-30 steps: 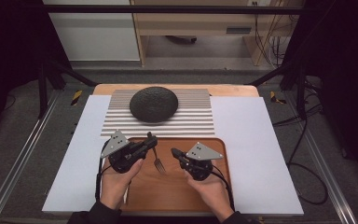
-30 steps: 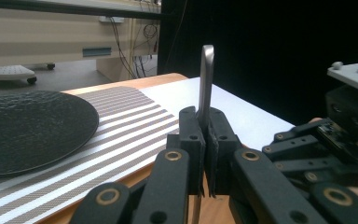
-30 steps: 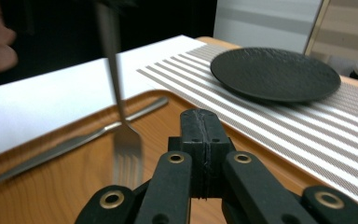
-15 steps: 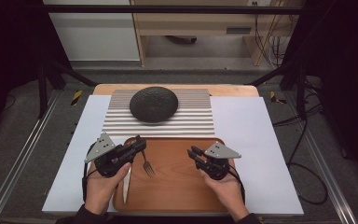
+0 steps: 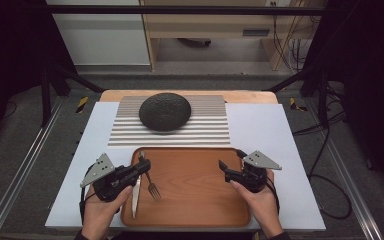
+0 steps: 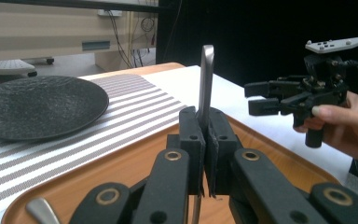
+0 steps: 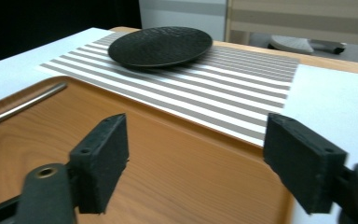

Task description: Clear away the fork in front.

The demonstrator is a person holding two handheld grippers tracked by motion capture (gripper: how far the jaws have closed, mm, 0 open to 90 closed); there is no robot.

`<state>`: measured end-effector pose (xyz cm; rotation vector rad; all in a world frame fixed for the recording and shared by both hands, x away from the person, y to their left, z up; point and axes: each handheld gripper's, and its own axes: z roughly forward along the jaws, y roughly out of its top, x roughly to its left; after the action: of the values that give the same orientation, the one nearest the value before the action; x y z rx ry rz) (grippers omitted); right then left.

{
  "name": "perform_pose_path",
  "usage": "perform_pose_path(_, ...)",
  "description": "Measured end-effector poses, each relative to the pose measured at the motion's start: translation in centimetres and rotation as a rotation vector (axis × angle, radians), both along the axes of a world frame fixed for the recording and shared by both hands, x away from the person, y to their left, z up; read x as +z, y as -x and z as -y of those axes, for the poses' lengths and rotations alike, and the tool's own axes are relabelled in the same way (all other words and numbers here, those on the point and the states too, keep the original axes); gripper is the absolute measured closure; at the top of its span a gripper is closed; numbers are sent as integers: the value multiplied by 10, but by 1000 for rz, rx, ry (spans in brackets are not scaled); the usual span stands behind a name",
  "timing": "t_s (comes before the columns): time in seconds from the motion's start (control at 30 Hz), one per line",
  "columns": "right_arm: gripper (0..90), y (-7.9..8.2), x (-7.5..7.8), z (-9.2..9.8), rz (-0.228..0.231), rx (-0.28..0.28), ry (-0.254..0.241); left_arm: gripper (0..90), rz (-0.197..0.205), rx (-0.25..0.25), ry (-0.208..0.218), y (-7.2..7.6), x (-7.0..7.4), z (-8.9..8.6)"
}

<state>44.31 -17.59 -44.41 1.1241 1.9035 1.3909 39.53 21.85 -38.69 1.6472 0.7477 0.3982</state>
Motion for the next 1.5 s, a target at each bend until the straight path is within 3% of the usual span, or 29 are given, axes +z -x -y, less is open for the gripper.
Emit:
perform_pose_path(0.17, 119, 4, -6, 14, 6, -26, 30, 869, -1, 5, 5, 5, 0, -8)
perform_pose_path(0.43, 94, 18, -12, 46, 7, -61, 61, 868, -26, -2, -32, 10, -5, -15)
perform_pose_path(0.7, 71, 32, -17, 80, 11, -108, 41, 868, -38, -13, -57, 23, -3, -26)
perform_pose_path(0.87, 72, 34, -22, 86, 4, -137, 34, 868, -48, -37, -66, 28, -3, -23)
perform_pose_path(1.03, 72, 33, -23, 82, 3, -132, 47, 868, -84, -58, -70, 24, -6, -20)
perform_pose_path(1.23, 72, 33, -24, 82, 0, -133, 51, 865, -93, -53, -72, 14, -10, -18)
perform_pose_path(1.33, 72, 33, -24, 83, -2, -134, 49, 848, -91, -38, -88, 2, -15, -18)
perform_pose_path(1.5, 72, 32, -24, 84, -10, -136, 37, 840, -148, -45, -61, -21, -23, -17)
